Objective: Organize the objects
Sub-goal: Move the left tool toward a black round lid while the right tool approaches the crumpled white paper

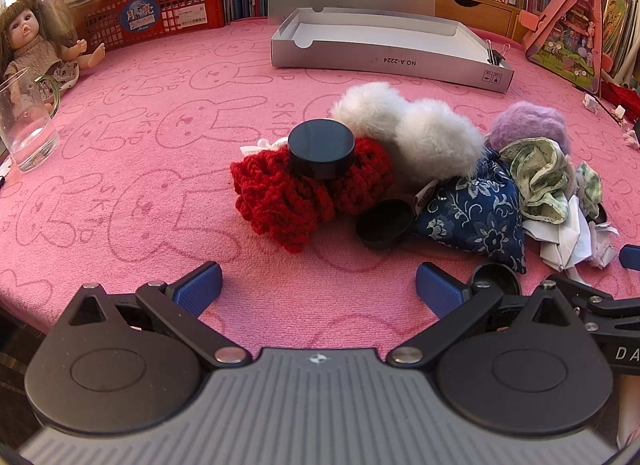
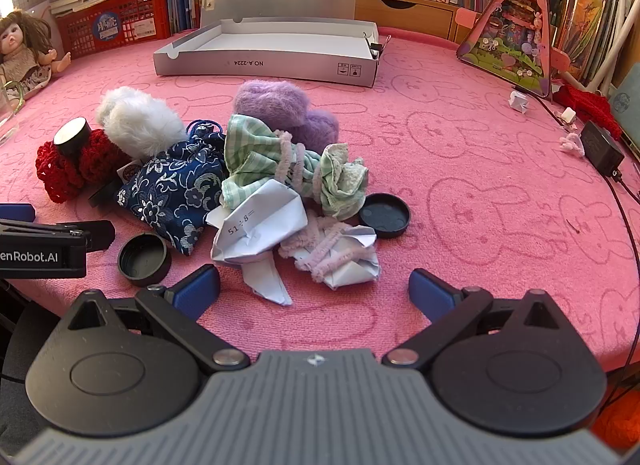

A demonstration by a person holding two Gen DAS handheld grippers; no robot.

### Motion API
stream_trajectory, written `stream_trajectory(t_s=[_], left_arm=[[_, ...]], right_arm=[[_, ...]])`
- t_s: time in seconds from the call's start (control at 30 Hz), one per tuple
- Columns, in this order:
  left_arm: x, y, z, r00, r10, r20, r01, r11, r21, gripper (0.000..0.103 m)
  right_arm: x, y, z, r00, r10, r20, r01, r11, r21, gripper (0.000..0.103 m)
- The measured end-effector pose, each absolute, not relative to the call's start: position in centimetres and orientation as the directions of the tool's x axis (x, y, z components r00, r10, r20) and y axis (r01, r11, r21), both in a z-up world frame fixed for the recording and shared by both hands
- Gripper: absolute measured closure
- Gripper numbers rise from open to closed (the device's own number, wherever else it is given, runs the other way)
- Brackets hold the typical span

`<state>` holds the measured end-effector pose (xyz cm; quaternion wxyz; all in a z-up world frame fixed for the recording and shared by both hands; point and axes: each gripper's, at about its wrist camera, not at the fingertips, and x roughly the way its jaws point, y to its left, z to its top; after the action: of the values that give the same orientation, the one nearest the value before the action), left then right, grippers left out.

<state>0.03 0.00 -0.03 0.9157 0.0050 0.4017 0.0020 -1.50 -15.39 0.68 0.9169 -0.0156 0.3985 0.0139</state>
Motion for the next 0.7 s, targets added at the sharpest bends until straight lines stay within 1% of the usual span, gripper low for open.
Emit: stream_trajectory(t_s=[0.53,0.7], left_arm=[[0.04,-0.01,-0.04,0.679,0.008,-0.734,0.0,1.0,0.011,0.0],[-0.1,0.14,-0.08,0.683,0.008,-0.731,-0.001,1.0,0.01,0.0]], right_arm=[[-1.83,-15.51,0.56,0.698,0.022,-0.716,-0.046,0.999,-0.015,0.0],[-2.27,-15.58,0.23,0.723,0.028,-0.69,-0.052,0.999,-0.014,0.0]])
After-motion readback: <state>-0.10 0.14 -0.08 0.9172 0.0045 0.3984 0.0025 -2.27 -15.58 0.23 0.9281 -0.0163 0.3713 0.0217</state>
